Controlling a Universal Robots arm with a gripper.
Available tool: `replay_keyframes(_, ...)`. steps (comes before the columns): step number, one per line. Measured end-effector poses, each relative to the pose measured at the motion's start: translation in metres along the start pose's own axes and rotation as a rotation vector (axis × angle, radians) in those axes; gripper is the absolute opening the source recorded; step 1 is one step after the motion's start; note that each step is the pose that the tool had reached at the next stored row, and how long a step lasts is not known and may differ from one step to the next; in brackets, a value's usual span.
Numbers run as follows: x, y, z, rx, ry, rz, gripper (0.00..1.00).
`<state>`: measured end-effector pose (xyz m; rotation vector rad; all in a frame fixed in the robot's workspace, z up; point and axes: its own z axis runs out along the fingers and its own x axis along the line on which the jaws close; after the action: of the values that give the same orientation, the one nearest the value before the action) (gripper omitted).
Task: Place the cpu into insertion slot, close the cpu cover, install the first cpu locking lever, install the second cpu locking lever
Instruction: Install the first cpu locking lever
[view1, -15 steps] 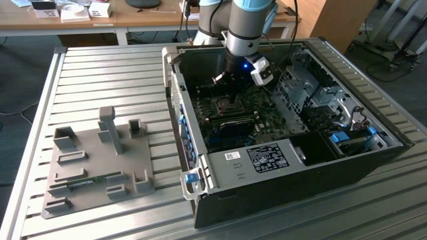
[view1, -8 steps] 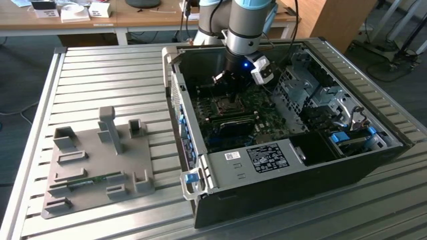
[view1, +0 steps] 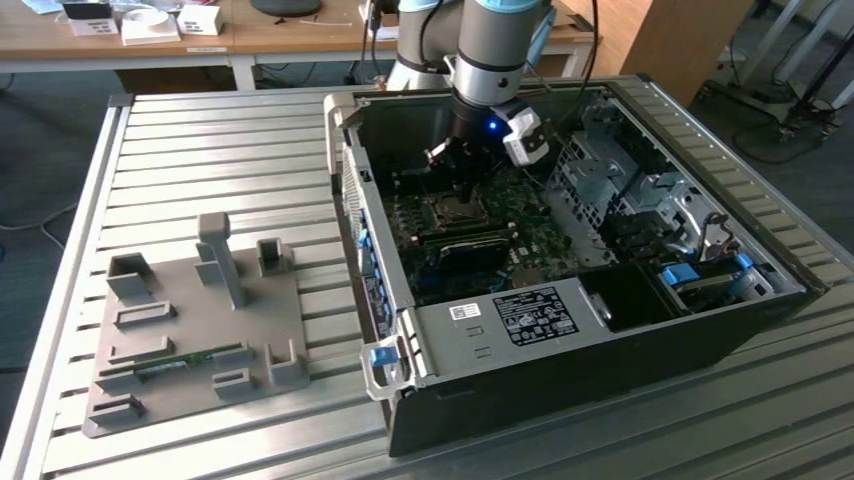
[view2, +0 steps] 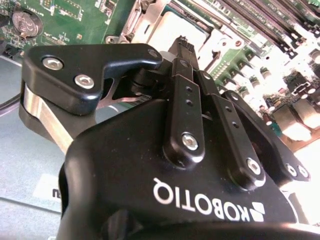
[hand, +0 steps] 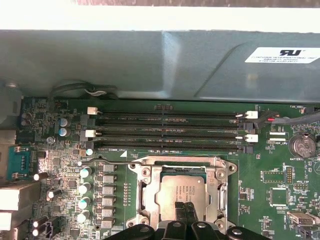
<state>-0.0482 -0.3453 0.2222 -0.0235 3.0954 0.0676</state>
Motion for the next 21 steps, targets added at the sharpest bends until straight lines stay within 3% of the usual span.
replay_keyframes(9, -0.0003, 0.0003, -0.0061, -0.0002, -0.0001, 0.0, 0.11)
replay_keyframes(21, -0.0011, 0.0011, -0.0238, -0.0002, -0.0001, 0.0, 0.11)
